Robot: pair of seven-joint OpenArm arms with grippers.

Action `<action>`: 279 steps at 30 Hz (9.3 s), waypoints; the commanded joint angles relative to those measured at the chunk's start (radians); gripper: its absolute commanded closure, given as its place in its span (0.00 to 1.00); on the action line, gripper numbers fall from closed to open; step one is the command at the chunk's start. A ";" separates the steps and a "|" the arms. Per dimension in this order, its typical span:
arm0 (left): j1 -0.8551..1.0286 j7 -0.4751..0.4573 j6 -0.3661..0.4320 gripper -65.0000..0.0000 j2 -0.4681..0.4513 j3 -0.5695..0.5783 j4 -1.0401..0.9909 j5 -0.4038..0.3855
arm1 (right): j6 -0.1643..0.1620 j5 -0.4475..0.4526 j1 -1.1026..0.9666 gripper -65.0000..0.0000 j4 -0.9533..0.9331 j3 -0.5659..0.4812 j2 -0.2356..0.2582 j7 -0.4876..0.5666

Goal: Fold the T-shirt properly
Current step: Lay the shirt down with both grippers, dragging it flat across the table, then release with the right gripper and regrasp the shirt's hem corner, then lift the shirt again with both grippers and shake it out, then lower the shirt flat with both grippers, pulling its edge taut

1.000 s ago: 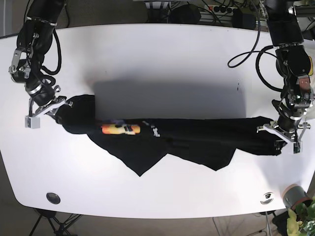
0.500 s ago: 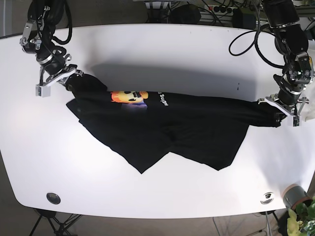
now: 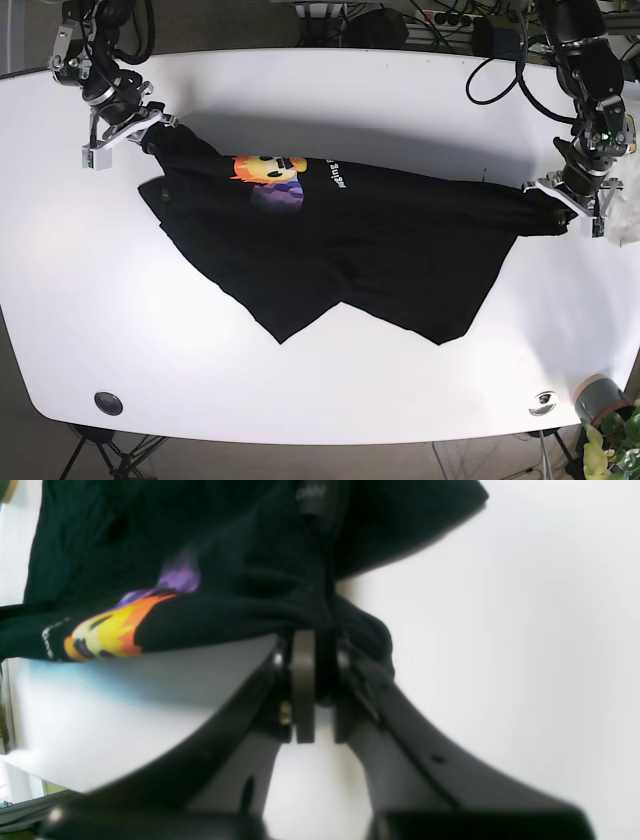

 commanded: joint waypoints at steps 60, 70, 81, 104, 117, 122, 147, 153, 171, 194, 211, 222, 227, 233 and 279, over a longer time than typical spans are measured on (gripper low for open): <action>0.025 -0.020 0.004 1.00 -0.015 -0.024 0.017 -0.004 | 0.072 0.172 0.373 0.28 -0.143 0.003 0.153 -0.051; 0.024 -0.020 0.004 1.00 -0.015 -0.024 0.013 -0.004 | 0.078 -0.068 0.623 0.28 -0.405 -0.139 0.146 -0.049; 0.021 -0.020 0.004 1.00 -0.015 -0.022 0.012 -0.004 | 0.200 -0.201 0.847 0.28 -0.833 -0.274 0.144 0.069; 0.018 -0.020 0.004 1.00 -0.015 -0.022 0.012 -0.004 | 0.218 -0.215 0.853 0.28 -0.932 -0.350 0.021 0.124; 0.019 -0.020 0.004 1.00 -0.015 -0.024 0.012 -0.004 | 0.216 -0.217 0.853 0.32 -0.933 -0.352 -0.005 0.126; 0.019 -0.020 0.004 1.00 -0.015 -0.024 0.012 -0.004 | 0.216 -0.217 0.855 0.61 -0.933 -0.352 -0.003 0.146; 0.014 -0.013 0.004 1.00 -0.017 -0.022 0.181 -0.004 | 0.215 -0.214 0.761 0.97 -0.540 -0.205 0.006 -0.072; -0.061 -0.013 0.004 1.00 -0.017 -0.021 0.201 -0.002 | 0.215 -0.212 0.760 0.97 -0.422 -0.135 0.023 -0.148; -0.467 -0.013 0.008 1.00 -0.017 0.217 0.079 -0.002 | 0.221 -0.209 0.958 0.97 -0.387 -0.142 0.193 -0.152; -1.030 -0.013 0.008 1.00 -0.017 0.335 -0.160 -0.004 | 0.224 -0.207 1.567 0.97 -0.631 -0.441 0.316 -0.198; -1.043 0.001 0.007 1.00 -0.083 0.318 -0.010 -0.010 | 0.272 -0.178 1.615 0.97 -0.571 -0.448 0.370 -0.258; -0.751 0.027 0.005 1.00 -0.074 0.274 0.132 -0.012 | 0.272 -0.115 1.251 0.97 -0.407 -0.264 0.393 -0.258; -0.613 0.026 0.004 1.00 -0.074 0.229 0.175 -0.012 | 0.272 -0.114 1.088 0.97 -0.332 -0.198 0.374 -0.258; -0.453 0.026 0.002 1.00 -0.074 0.185 0.219 -0.013 | 0.272 -0.114 0.875 0.97 -0.227 -0.088 0.342 -0.258; 0.139 0.029 -0.282 1.00 0.074 -0.154 0.079 -0.004 | 0.272 -0.077 0.188 0.97 -0.014 0.128 0.101 -0.253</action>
